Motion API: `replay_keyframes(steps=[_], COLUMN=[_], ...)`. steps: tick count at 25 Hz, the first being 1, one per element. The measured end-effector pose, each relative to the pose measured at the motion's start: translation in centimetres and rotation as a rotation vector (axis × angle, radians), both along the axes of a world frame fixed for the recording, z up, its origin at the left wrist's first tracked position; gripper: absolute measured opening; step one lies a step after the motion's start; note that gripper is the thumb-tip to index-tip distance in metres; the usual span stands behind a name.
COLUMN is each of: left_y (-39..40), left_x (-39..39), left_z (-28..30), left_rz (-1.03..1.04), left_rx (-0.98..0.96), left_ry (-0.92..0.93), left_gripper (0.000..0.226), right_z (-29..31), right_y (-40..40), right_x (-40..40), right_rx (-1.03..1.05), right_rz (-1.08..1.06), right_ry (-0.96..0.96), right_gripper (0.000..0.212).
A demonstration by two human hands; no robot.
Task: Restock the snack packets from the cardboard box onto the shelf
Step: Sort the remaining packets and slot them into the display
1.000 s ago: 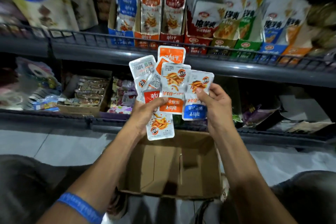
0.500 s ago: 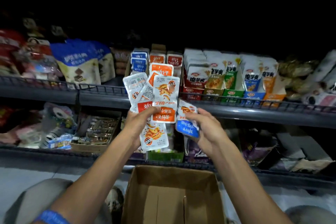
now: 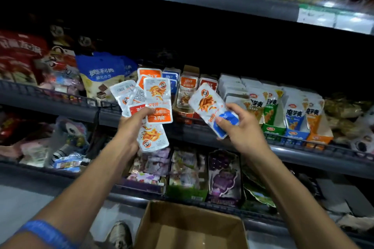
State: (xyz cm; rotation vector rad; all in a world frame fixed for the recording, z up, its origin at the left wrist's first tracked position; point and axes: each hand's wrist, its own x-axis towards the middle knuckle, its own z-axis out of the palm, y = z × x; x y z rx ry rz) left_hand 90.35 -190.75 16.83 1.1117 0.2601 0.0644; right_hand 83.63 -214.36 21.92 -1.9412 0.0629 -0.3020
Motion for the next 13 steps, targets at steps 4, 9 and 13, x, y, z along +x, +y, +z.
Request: replay_keyframes(steps=[4, 9, 13], left_y=[3.6, 4.6, 5.0], left_x=[2.8, 5.5, 6.7], left_z=[0.2, -0.7, -0.9], left_rz=[0.082, 0.098, 0.103], left_rx=[-0.043, -0.089, -0.151], left_ry=[0.024, 0.022, 0.051], left_gripper=[0.025, 0.031, 0.034], right_z=[2.7, 4.5, 4.6], right_y=[2.5, 5.2, 7.1], right_x=[5.7, 13.2, 18.8], right_rx=[-0.105, -0.126, -0.304], right_rz=[0.05, -0.028, -0.046], right_ry=[-0.028, -0.17, -0.181], right_gripper=[0.037, 0.033, 0.023])
